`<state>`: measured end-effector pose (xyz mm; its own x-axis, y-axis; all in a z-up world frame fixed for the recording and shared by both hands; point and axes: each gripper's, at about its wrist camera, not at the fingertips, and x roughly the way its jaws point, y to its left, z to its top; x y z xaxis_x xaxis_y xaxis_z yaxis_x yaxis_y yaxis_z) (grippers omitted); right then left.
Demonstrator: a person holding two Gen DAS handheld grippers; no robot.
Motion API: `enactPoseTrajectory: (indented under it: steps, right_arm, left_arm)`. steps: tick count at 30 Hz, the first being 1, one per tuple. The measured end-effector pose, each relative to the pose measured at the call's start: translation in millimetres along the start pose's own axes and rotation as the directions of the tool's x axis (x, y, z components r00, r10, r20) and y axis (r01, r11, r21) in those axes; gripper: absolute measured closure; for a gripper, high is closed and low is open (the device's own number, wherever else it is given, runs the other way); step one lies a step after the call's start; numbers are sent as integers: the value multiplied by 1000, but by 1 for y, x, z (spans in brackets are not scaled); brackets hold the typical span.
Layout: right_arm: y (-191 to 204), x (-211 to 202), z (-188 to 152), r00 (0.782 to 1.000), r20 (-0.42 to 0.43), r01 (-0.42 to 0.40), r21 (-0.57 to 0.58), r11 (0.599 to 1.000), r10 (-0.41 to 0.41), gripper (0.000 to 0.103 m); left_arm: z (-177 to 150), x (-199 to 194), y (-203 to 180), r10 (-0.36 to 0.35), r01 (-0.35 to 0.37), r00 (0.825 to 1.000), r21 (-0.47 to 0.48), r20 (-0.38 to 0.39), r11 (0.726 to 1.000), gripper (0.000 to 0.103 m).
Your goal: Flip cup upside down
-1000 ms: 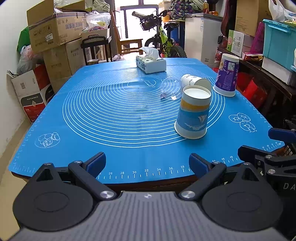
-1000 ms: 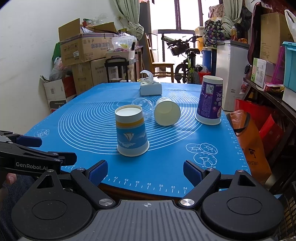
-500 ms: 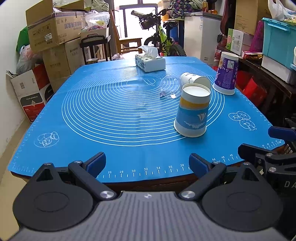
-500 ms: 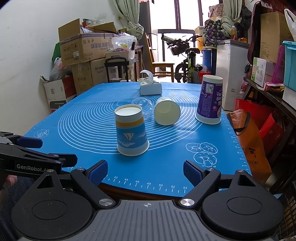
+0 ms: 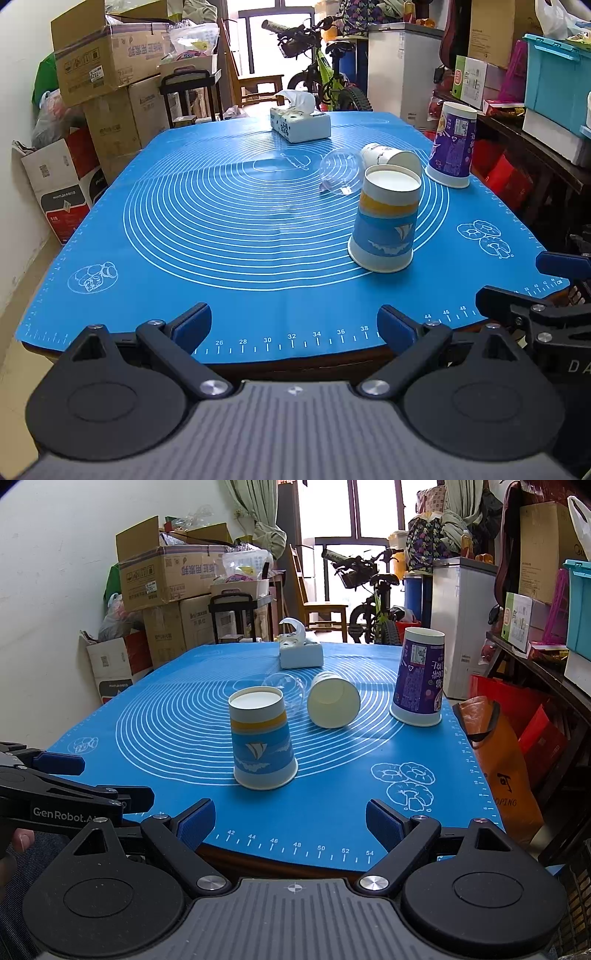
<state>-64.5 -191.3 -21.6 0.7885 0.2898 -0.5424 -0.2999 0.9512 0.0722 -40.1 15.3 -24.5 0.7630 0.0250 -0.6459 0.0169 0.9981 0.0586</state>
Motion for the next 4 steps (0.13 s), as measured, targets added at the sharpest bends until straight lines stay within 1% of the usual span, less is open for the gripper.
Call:
enactPoseTrajectory:
  steps: [4]
  right_arm:
    - [0,0,0,1000,-2,0,1,1000,0,13]
  left_arm:
    - [0,0,2,2,-2,1000,2,3,1000,7]
